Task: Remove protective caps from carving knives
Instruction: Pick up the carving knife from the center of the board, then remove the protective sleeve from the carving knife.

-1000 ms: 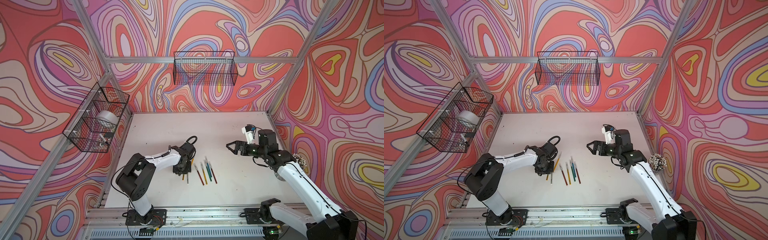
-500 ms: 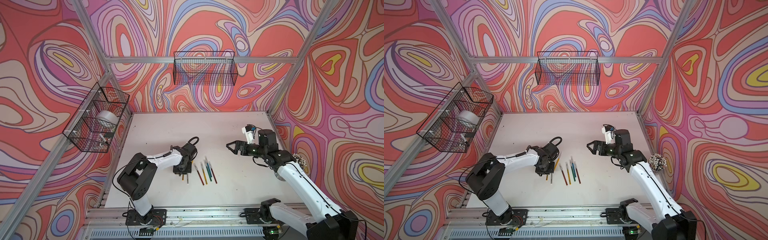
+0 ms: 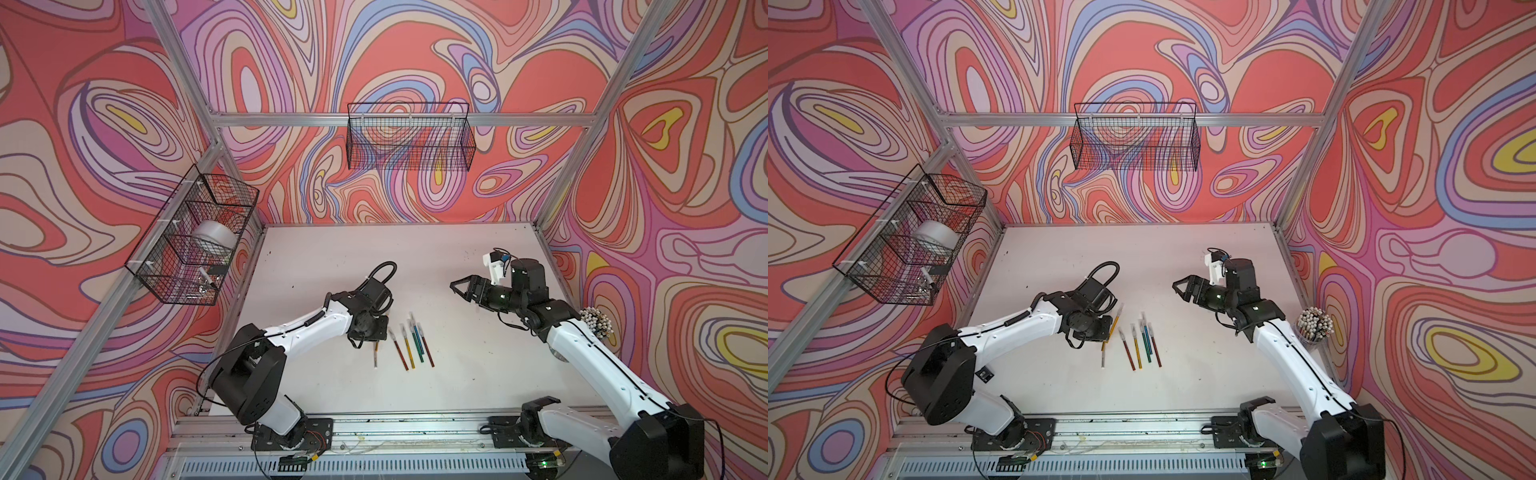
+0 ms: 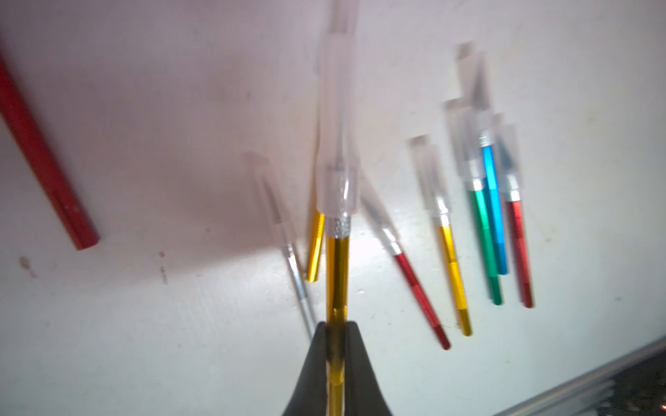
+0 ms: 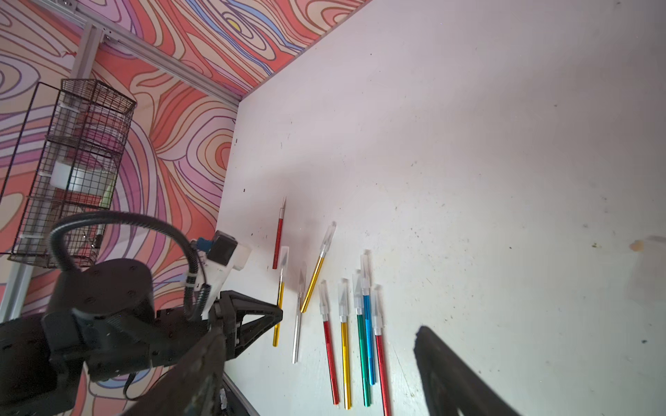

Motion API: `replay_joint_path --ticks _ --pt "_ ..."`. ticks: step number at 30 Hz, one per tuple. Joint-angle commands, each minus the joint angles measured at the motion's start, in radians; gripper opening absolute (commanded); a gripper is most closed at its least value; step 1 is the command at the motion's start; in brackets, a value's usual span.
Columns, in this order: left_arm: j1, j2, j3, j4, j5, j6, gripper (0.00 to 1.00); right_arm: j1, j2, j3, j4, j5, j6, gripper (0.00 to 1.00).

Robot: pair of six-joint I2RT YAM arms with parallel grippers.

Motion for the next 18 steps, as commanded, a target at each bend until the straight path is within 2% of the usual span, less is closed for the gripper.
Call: replay_joint_path --ticks 1,4,7,10,18 --pt "-0.007 -0.037 -0.037 0.152 0.181 0.026 0.08 0.011 0.023 -0.027 0.118 -0.029 0.092 0.78" --pt "-0.008 -0.047 -0.061 0.256 0.268 0.014 0.08 0.019 0.060 -0.038 0.163 -0.046 0.115 0.71" --pt "-0.013 -0.042 -0.072 0.335 0.311 -0.003 0.08 0.041 0.094 -0.043 0.212 -0.052 0.138 0.63" --pt "-0.026 -0.027 -0.071 0.381 0.332 -0.018 0.08 0.082 0.140 -0.023 0.222 -0.033 0.134 0.59" --pt "-0.075 0.013 -0.041 0.396 0.296 -0.036 0.07 0.169 0.233 0.024 0.220 0.035 0.124 0.53"
